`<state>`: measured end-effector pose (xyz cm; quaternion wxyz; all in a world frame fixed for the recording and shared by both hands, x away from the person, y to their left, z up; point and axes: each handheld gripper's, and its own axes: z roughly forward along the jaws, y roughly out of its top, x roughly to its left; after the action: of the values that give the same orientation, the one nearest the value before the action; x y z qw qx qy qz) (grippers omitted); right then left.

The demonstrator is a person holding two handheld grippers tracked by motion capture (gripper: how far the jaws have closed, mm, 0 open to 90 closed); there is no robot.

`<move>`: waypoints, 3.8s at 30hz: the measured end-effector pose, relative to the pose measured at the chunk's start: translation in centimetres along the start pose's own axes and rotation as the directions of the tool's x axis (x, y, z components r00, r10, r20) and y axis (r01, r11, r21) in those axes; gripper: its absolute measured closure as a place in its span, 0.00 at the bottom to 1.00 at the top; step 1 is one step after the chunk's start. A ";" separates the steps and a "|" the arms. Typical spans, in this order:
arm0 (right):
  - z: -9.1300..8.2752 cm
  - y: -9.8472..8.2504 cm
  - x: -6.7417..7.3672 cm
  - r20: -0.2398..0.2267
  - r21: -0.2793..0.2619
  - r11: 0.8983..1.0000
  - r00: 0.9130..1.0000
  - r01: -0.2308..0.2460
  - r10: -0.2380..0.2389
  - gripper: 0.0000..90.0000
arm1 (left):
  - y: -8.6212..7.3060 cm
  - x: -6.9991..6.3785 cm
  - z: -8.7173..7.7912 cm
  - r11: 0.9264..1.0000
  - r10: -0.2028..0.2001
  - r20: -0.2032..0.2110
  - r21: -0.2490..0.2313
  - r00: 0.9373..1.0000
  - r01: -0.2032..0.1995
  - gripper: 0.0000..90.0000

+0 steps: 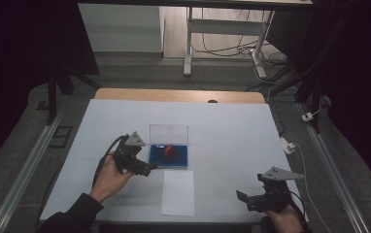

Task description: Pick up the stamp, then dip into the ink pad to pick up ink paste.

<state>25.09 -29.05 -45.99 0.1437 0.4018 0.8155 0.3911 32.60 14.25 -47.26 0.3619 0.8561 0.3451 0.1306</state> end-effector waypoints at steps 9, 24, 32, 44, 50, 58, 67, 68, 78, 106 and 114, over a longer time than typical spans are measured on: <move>0.0 0.0 0.0 0.000 0.004 1.000 1.000 0.002 -0.002 0.00 | 1.0 0.1 2.3 0.999 0.025 0.003 0.021 1.000 -0.025 0.00; 0.1 0.0 0.0 -0.003 0.007 1.000 1.000 0.003 -0.003 0.00 | 2.5 -0.4 6.4 0.996 0.064 0.023 0.068 0.998 -0.065 0.00; 0.1 0.0 0.1 -0.006 0.009 1.000 1.000 0.005 -0.005 0.00 | 3.0 -0.4 6.9 0.993 0.082 -0.008 0.090 0.997 -0.081 0.25; 0.1 0.0 0.1 -0.006 0.012 1.000 1.000 0.010 -0.010 0.00 | 3.4 0.0 6.9 0.995 0.036 0.008 0.095 0.999 -0.037 0.56; 0.1 0.0 0.1 -0.005 0.016 1.000 1.000 0.010 -0.010 0.00 | 3.5 0.0 7.1 0.994 0.022 0.012 0.107 1.000 -0.023 0.67; 0.1 0.0 0.1 -0.007 0.015 1.000 1.000 0.011 -0.011 0.00 | 3.5 0.0 7.1 0.993 0.006 0.003 0.122 1.000 -0.007 0.88; 0.1 0.0 0.1 -0.006 0.016 1.000 1.000 0.012 -0.012 0.00 | 3.7 0.1 6.3 0.994 0.019 0.002 0.103 1.000 -0.019 0.89; 0.1 0.0 0.1 -0.008 0.013 1.000 1.000 0.014 -0.014 0.00 | 3.8 0.1 6.1 0.994 0.028 0.001 0.102 1.000 -0.028 0.89; 0.1 0.0 0.1 -0.008 0.012 1.000 1.000 0.016 -0.016 0.00 | 3.9 -0.2 5.2 0.992 0.063 0.017 0.112 0.998 -0.065 0.89; 0.0 0.0 0.1 -0.014 0.007 1.000 1.000 0.016 -0.016 0.00 | 4.5 -0.1 3.6 0.997 0.029 0.060 0.065 0.998 -0.033 0.89; 0.1 0.0 0.2 -0.013 0.013 1.000 1.000 0.024 -0.024 0.00 | 4.4 0.3 4.1 0.997 0.008 0.056 0.072 0.998 -0.012 0.89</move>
<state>25.03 -28.84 -46.03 0.1404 0.3905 0.8236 0.3865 36.94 10.08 -47.00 0.3394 0.8737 0.3350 0.0961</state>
